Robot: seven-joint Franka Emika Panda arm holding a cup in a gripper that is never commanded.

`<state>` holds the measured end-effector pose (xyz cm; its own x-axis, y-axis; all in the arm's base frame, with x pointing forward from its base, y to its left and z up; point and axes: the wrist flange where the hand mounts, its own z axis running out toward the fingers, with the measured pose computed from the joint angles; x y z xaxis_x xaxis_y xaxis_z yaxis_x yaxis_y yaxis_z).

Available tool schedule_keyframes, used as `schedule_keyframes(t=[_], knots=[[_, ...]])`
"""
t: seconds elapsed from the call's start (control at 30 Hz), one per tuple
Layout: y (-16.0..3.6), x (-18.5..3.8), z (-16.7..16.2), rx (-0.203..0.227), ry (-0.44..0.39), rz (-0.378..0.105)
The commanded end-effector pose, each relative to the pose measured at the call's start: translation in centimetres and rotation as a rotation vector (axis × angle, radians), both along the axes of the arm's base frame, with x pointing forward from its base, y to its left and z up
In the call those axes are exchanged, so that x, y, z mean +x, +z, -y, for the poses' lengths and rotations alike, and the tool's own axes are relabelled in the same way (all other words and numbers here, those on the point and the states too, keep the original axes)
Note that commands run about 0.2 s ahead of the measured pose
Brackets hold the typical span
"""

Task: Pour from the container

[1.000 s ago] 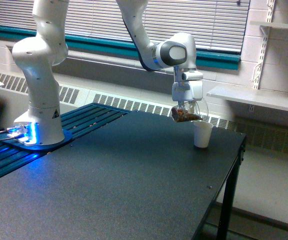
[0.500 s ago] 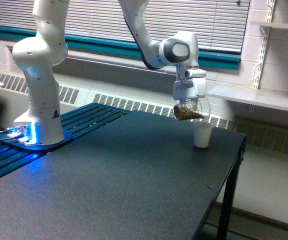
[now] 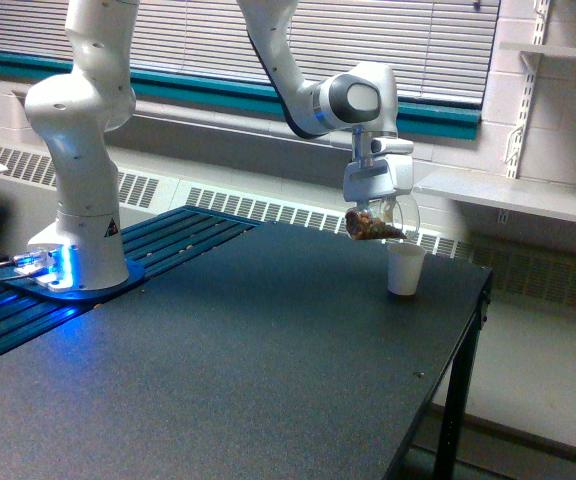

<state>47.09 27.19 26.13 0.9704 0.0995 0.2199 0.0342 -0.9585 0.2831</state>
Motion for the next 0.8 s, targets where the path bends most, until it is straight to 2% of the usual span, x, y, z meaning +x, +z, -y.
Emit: schedule_keyframes(t=[0.03,0.4,0.8], knots=[[0.9,0.3,-0.4,-0.028,0.036,0.005],[1.1,0.3,-1.2,-0.079,0.074,-0.006],[0.4,-0.2,-1.3,-0.119,0.096,-0.034]])
